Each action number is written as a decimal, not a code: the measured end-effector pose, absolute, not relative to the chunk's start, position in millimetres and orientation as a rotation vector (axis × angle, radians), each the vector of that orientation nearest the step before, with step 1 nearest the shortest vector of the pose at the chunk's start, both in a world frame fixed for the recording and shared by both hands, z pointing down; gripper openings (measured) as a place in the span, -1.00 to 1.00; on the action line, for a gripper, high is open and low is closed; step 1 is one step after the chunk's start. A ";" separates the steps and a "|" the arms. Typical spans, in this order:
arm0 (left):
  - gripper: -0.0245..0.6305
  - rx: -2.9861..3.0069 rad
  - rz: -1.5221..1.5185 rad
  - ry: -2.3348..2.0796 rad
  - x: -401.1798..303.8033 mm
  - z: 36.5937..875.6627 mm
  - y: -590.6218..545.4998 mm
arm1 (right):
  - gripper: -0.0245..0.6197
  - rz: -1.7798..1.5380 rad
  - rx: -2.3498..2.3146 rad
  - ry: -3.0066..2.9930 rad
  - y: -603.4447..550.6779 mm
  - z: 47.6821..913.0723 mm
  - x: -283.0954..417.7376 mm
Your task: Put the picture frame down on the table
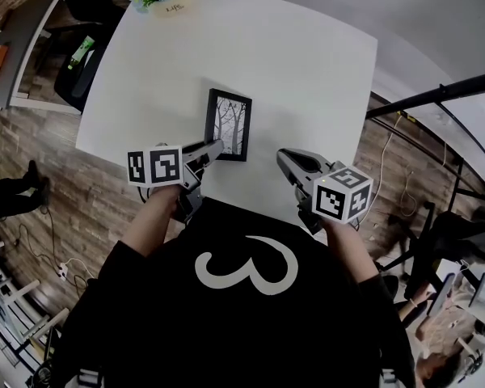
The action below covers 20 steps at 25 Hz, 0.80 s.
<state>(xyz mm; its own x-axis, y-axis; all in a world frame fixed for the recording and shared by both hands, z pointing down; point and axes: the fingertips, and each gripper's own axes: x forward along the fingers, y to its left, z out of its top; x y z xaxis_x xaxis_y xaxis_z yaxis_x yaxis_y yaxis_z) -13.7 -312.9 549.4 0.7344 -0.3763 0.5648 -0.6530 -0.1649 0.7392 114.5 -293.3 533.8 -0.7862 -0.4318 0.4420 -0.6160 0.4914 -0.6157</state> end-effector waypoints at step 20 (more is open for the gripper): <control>-0.61 1.858 0.442 -0.932 -23.5 564.3 -317.6 | -0.85 1.209 0.913 -2.484 -285.9 539.7 118.0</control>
<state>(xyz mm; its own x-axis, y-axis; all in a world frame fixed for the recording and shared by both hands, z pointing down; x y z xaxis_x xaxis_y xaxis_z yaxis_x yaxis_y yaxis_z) -23.5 -317.6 564.3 0.6405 -0.4081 0.6506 -0.7621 -0.2329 0.6042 118.0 -285.9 539.7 -0.7787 -0.4332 0.4538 -0.6244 0.4649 -0.6277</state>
